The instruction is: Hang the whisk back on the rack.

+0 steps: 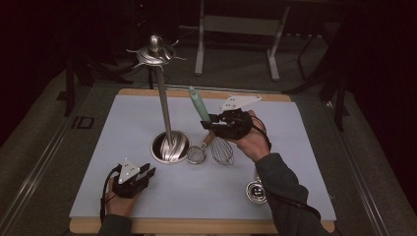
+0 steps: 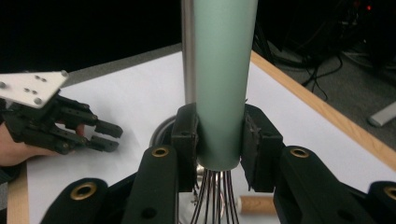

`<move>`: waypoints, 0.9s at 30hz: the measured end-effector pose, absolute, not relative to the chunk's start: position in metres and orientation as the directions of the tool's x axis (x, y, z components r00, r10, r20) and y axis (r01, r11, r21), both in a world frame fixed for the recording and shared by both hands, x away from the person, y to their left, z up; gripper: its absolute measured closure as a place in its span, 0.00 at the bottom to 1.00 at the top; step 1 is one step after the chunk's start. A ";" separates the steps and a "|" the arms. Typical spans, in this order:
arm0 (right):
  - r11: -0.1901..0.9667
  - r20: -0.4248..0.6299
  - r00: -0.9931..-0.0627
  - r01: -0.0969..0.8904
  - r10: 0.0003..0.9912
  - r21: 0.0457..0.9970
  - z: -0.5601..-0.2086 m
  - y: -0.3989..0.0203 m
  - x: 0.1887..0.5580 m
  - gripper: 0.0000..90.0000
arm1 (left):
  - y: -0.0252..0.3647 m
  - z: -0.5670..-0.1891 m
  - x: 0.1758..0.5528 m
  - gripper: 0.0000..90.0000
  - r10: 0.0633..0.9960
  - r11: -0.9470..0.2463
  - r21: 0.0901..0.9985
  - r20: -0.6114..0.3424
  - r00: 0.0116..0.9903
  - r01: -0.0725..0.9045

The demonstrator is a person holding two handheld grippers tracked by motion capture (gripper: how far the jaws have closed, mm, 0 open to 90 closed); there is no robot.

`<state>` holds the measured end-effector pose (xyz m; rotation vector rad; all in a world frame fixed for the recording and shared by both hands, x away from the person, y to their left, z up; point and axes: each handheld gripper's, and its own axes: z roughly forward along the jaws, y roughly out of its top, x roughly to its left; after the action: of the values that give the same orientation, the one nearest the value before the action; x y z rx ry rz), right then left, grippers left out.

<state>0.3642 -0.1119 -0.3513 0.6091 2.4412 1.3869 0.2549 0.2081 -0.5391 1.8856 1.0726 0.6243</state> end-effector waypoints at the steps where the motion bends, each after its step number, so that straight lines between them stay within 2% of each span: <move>1: 0.453 -0.026 -0.878 0.221 0.479 0.864 -0.349 -0.111 0.364 0.77 | 0.208 -0.539 0.255 0.78 0.863 -0.266 0.860 0.012 0.505 0.435; 18: 0.415 -0.096 -0.916 0.082 0.389 0.906 -0.324 -0.105 0.362 0.77 | 0.208 -0.539 0.255 0.78 0.863 -0.270 0.860 0.017 0.505 0.433; 27: 0.396 -0.113 -0.923 0.045 0.367 0.917 -0.314 -0.100 0.365 0.77 | 0.207 -0.539 0.255 0.78 0.863 -0.272 0.860 0.019 0.504 0.432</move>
<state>0.3649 -0.0999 -0.3141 0.3597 2.3603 1.5373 0.2546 0.2074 -0.5391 1.8910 1.0713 0.6339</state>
